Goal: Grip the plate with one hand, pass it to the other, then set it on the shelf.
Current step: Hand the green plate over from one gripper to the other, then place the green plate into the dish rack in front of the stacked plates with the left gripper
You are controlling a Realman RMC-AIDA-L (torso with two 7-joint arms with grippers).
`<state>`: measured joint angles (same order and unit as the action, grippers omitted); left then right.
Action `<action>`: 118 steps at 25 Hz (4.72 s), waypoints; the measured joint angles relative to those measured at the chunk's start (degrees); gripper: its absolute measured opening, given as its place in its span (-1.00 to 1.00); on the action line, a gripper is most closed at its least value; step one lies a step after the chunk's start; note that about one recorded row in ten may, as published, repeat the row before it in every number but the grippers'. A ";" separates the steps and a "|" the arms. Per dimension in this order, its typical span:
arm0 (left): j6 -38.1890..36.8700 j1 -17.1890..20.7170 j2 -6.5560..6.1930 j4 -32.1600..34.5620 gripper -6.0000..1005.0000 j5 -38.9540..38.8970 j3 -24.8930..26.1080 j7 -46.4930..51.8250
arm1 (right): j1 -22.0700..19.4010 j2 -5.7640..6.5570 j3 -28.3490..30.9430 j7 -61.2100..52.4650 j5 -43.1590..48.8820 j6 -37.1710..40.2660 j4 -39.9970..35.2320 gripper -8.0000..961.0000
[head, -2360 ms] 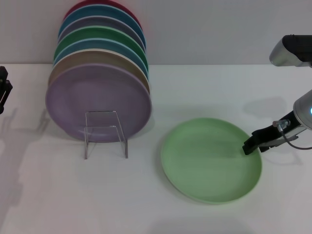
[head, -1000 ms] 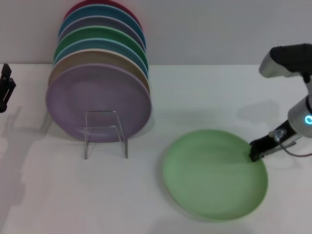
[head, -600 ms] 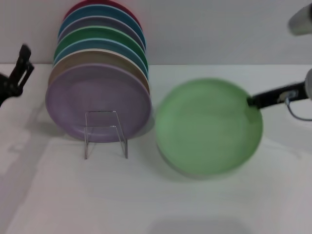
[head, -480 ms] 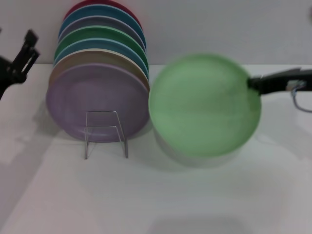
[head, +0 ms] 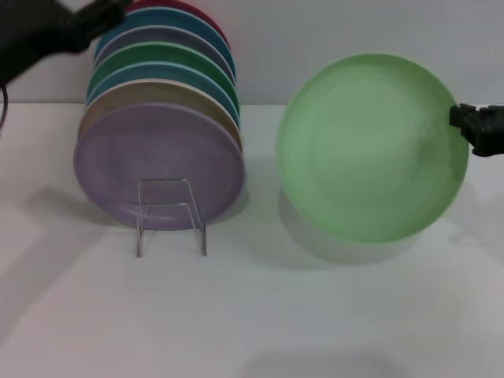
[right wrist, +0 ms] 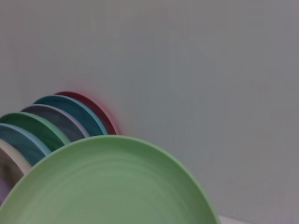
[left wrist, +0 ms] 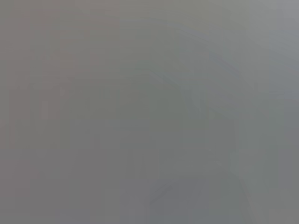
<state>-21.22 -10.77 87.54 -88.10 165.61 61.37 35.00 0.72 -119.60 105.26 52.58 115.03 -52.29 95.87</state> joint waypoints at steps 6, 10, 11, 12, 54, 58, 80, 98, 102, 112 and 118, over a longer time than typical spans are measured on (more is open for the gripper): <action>15.92 0.03 -6.73 -18.00 0.57 -0.05 0.01 1.41 | -2.00 0.18 0.32 35.73 -28.63 1.12 -14.89 -0.96; 26.08 0.45 -6.68 -25.42 0.57 -0.28 0.11 -0.26 | 0.64 0.44 2.88 59.24 -44.95 -7.89 -29.93 -0.96; 29.29 0.11 -5.99 -26.51 0.57 -1.00 0.10 -1.31 | 1.48 0.43 3.56 63.59 -47.49 -10.00 -33.13 -0.96; 33.29 -0.93 -4.79 -27.03 0.57 -3.62 0.10 -4.10 | 3.24 0.40 4.77 70.56 -50.98 -12.75 -38.69 -0.96; 79.36 -5.57 31.14 -19.90 0.56 -28.77 19.73 -67.23 | 13.57 0.46 7.44 82.48 -53.90 -20.60 -54.50 -0.95; 79.15 -5.58 30.99 -20.25 0.55 -28.79 19.95 -67.01 | 13.48 0.45 7.37 82.19 -53.92 -20.65 -54.67 -0.96; 76.39 -4.99 30.74 -20.95 -0.20 -27.47 19.47 -67.49 | 13.25 0.51 7.43 80.13 -53.56 -21.48 -54.88 -0.94; 72.47 -5.92 30.75 -22.09 -0.86 -26.50 16.26 -70.73 | 8.24 -0.07 12.99 78.58 -62.56 -37.47 -60.85 -0.71; 69.68 -4.40 30.72 -23.35 -0.88 -27.03 15.44 -72.44 | 7.41 -0.20 18.08 76.58 -63.60 -41.08 -62.97 -0.55; 28.82 11.42 30.37 -24.69 -0.88 -28.21 -0.30 -97.57 | 6.44 -0.29 30.88 71.84 -64.74 -43.04 -67.27 0.24; -8.18 12.37 28.86 -11.92 -0.88 -17.59 -13.14 -100.07 | 6.99 -0.23 31.23 70.57 -64.56 -41.98 -67.40 0.54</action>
<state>-29.39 1.60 116.40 -100.02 148.02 48.23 -65.08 7.71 -119.83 136.49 123.15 50.47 -94.27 28.48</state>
